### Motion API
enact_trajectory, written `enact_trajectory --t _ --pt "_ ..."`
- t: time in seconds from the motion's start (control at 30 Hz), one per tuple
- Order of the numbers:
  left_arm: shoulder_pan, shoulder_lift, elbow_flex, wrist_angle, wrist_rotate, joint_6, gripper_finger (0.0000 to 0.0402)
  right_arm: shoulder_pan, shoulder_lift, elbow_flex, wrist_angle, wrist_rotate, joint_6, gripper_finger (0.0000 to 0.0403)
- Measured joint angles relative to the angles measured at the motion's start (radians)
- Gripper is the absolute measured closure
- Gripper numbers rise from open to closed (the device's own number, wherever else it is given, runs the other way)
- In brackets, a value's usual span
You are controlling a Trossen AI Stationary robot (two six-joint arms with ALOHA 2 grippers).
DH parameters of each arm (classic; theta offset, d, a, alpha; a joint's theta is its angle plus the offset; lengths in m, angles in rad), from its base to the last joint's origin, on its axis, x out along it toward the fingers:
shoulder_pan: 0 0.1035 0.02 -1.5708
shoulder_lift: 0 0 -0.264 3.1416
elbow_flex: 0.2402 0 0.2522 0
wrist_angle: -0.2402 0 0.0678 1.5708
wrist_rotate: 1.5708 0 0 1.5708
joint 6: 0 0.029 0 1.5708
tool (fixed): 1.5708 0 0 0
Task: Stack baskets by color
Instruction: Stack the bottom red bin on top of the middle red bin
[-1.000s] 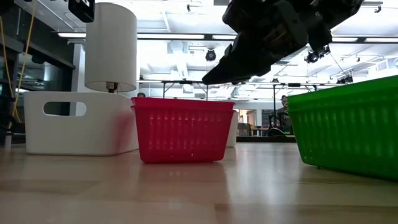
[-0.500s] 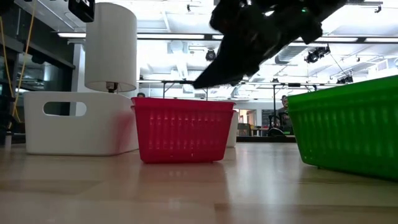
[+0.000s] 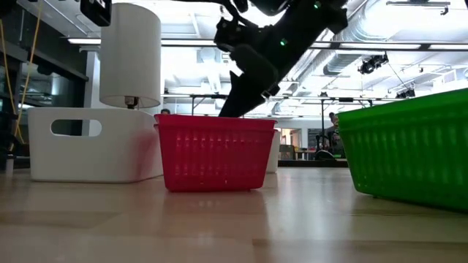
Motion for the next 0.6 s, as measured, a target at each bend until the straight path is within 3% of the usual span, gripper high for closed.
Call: enact_trajectory --t 0.1,0.27,0.6 --pt "0.000 0.000 0.000 -0.003 0.000 -0.001 0.0401 0.001 0.000 0.016 -0.046 0.005 0.022 0.0403" --pt "0.000 0.000 0.000 -0.005 0.000 -0.001 0.0401 0.001 0.000 0.016 -0.083 -0.076 0.039 0.0403" --pt "0.000 0.000 0.000 -0.005 0.001 -0.001 0.0401 0.001 0.000 0.016 -0.129 -0.033 0.097 0.0403"
